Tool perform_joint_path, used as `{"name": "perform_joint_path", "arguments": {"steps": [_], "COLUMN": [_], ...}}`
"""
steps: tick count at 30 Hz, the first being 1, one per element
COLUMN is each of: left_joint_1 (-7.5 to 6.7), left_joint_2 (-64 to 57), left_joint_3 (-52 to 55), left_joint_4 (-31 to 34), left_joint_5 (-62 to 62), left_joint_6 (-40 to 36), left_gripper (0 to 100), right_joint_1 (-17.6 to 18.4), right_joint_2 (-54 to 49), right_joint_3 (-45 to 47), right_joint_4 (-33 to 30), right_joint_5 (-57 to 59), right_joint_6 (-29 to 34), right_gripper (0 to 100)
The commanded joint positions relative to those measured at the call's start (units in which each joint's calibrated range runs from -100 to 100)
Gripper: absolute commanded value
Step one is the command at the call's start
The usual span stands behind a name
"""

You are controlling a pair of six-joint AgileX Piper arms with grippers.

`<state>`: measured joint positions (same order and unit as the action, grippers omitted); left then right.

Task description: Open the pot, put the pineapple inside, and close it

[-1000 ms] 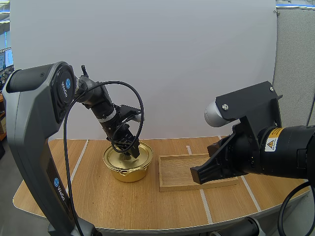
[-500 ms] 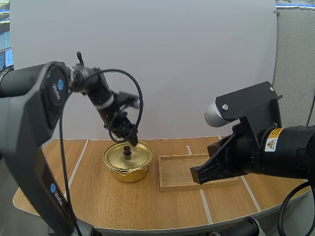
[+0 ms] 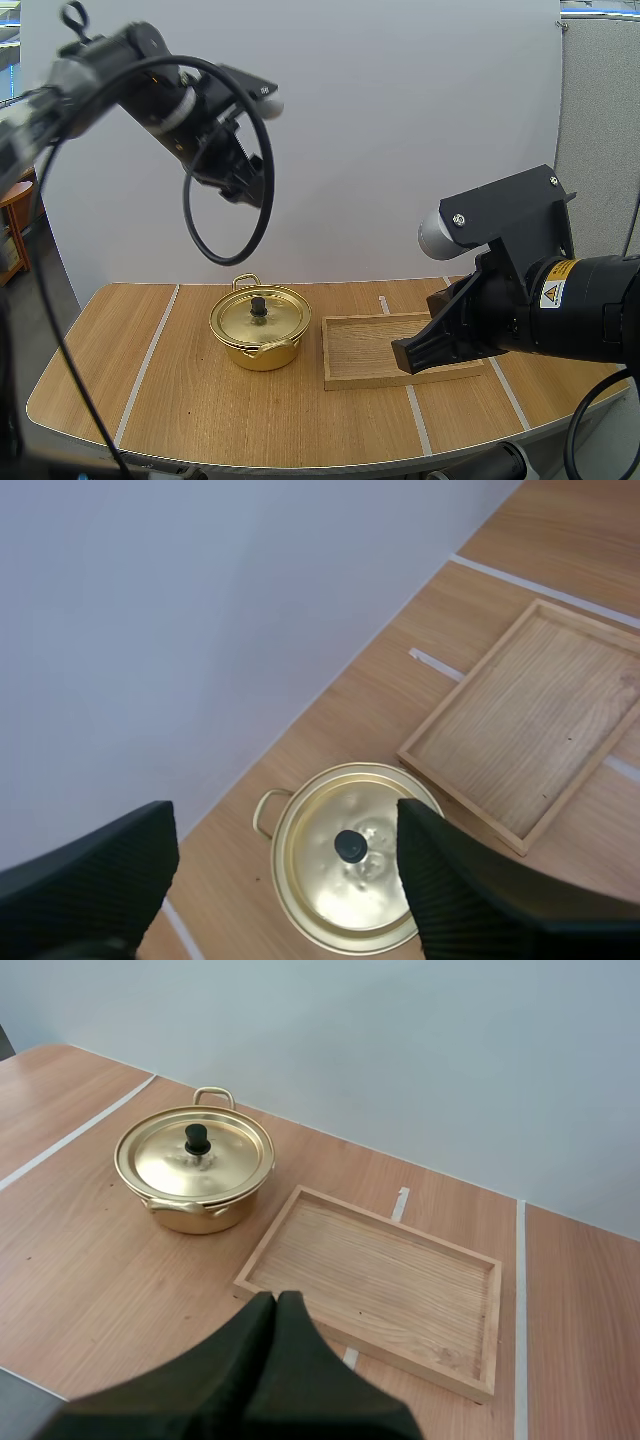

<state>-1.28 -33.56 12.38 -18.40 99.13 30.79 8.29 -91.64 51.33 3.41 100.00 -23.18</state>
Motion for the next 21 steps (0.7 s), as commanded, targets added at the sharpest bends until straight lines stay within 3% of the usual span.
{"name": "perform_joint_path", "arguments": {"steps": [1, 12, 21], "left_joint_1": [-0.08, -0.08, -0.08], "left_joint_2": [-6.24, -25.4, -38.94], "left_joint_3": [-0.44, 4.14, 14.68], "left_joint_4": [0.88, 2.11, 7.83], "left_joint_5": [0.87, 0.87, 0.87], "left_joint_6": [-1.33, -6.72, -12.09], "left_gripper": [100, 100, 100], "right_joint_1": [-0.23, -0.23, -0.23], "right_joint_2": [-0.49, -0.49, -0.49], "right_joint_3": [0.26, 0.26, 0.26], "right_joint_4": [-0.71, -0.71, 0.11], "right_joint_5": [0.0, 0.0, 0.0], "right_joint_6": [-0.31, -0.31, -0.31], "right_gripper": [0, 0, 0]}}
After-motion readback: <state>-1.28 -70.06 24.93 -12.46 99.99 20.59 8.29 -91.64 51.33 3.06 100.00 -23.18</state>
